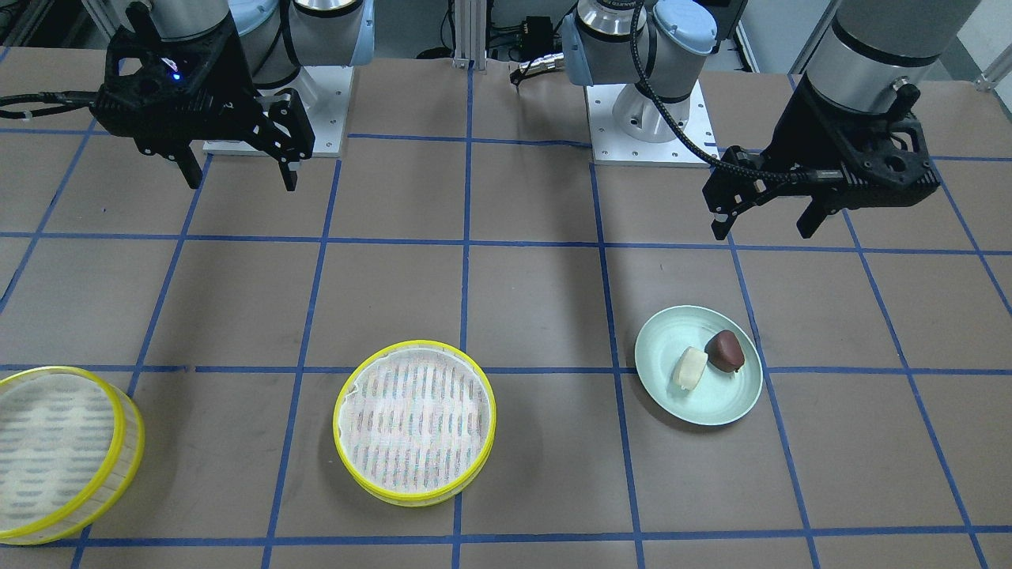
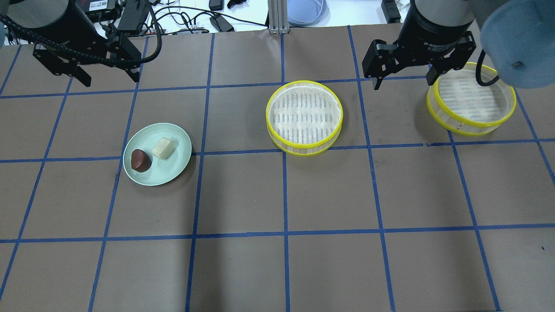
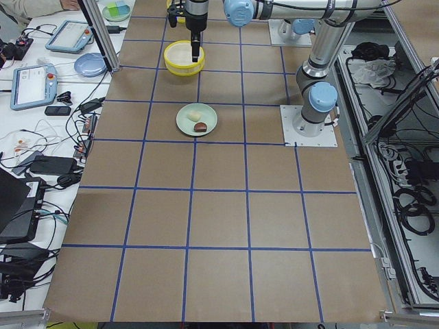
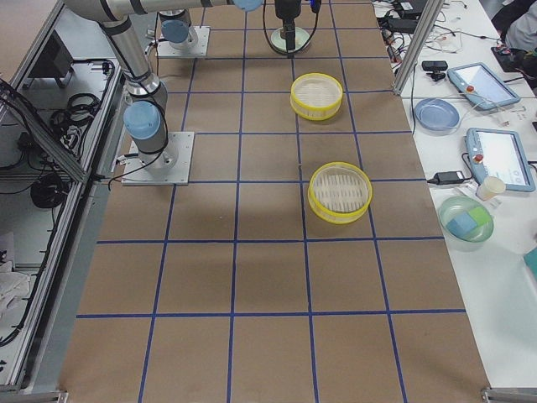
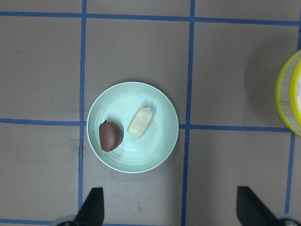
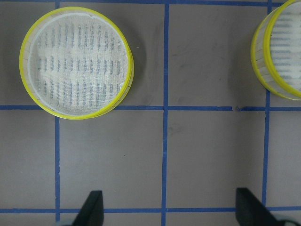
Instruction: Stack buns with steamer
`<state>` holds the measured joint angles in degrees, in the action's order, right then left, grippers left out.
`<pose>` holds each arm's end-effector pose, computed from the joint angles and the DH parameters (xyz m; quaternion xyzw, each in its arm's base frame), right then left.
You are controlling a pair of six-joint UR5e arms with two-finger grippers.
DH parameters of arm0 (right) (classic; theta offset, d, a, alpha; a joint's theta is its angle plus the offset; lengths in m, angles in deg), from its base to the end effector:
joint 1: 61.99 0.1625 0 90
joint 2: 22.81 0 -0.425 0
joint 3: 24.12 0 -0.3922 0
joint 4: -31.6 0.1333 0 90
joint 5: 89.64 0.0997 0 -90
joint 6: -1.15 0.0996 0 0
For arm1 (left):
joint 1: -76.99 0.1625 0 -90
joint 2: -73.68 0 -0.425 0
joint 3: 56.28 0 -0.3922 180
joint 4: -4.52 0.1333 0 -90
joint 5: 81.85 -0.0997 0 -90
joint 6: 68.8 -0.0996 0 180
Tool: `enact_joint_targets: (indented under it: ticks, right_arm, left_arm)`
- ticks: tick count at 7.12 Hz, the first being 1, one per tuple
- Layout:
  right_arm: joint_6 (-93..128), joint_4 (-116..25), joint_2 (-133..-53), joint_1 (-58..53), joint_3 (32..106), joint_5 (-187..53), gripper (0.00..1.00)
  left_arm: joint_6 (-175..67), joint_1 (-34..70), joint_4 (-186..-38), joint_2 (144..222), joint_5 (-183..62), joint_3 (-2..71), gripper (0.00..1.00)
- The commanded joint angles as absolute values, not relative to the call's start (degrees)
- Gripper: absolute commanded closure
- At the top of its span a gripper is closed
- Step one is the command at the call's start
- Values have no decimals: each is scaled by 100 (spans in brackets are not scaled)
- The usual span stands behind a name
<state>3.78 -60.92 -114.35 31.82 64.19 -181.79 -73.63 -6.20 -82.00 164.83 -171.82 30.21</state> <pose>0.1618 -0.4796 0.5204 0.0093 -0.9985 0.0511 0.0159 -0.0720 -0.5219 0.5146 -0.0172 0.9986 -0.0507 0.0049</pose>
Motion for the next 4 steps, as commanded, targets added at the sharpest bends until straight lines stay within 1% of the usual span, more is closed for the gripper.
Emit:
enact_joint_targets:
  ticks: [1, 3, 4]
  right_arm:
    - [378, -6034, -11448, 3179, 6447, -18166, 0]
    - [370, -6112, -11431, 3153, 6447, -18175, 0]
    - [404, -6147, -11318, 3005, 6430, -18140, 0]
  left_arm:
    - [-7530, -607, -8196, 16474, -17168, 3029, 0]
    - [-7591, -502, -8205, 16587, -17159, 3055, 0]
    - [-7566, -484, -8161, 16701, -17185, 3299, 0]
